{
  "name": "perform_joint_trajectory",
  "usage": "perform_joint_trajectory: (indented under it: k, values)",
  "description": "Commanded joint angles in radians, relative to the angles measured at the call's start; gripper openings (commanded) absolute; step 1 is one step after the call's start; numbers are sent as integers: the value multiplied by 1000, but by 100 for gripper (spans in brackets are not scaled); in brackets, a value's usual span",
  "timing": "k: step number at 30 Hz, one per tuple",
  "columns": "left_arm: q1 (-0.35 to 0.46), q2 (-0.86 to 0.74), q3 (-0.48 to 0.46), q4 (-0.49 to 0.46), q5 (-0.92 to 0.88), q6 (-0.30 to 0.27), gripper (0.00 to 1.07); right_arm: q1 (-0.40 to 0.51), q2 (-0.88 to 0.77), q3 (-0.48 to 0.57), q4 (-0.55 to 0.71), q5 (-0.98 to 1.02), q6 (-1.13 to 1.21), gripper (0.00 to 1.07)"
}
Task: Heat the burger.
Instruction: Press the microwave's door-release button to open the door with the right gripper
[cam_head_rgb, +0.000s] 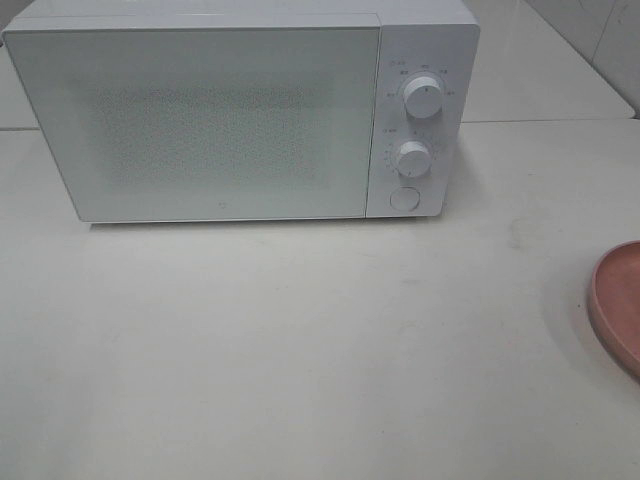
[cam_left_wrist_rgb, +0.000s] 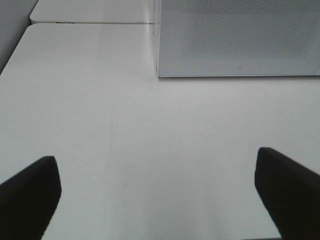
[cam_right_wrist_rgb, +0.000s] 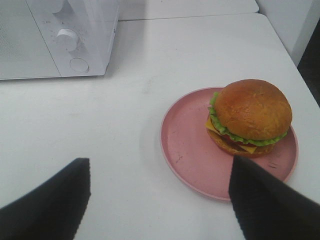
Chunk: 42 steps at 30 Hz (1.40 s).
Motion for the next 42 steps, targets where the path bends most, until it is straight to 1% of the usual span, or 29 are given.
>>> perform_joint_trajectory:
  k: [1,19,22,23,28,32,33,35,41,42]
  values:
    - [-4,-17,2,-8,1,-5,98,-5,-21,2,2,-2,-6,75]
    - [-4,-17,2,-8,1,-5,98,-5,-9,-11,3,-9,-6,75]
    - [-4,-17,2,-8,1,-5,98,-5,24,-27,3,-10,-2,75]
    - [-4,-17,2,-8,1,-5,98,-5,59,-34,3,-15,-2,75]
    - [-4,-17,2,-8,1,-5,98,-5,133,-34,3,-43,-2,75]
    - [-4,-17,2,-8,1,-5,98,-5,230,-34,3,-109,-2,75]
    - [-4,-17,2,-8,1,-5,98,-5,230,-34,3,-109,-2,75]
    - [-4,-17,2,-8,1,-5,98,-5,294,-34,3,-148,-2,75]
    - [-4,-17,2,-8,1,-5,98,-5,390,-34,3,-201,-2,75]
    - [-4,-17,2,-8,1,-5,98,-5,429,-34,3,-223,-2,75]
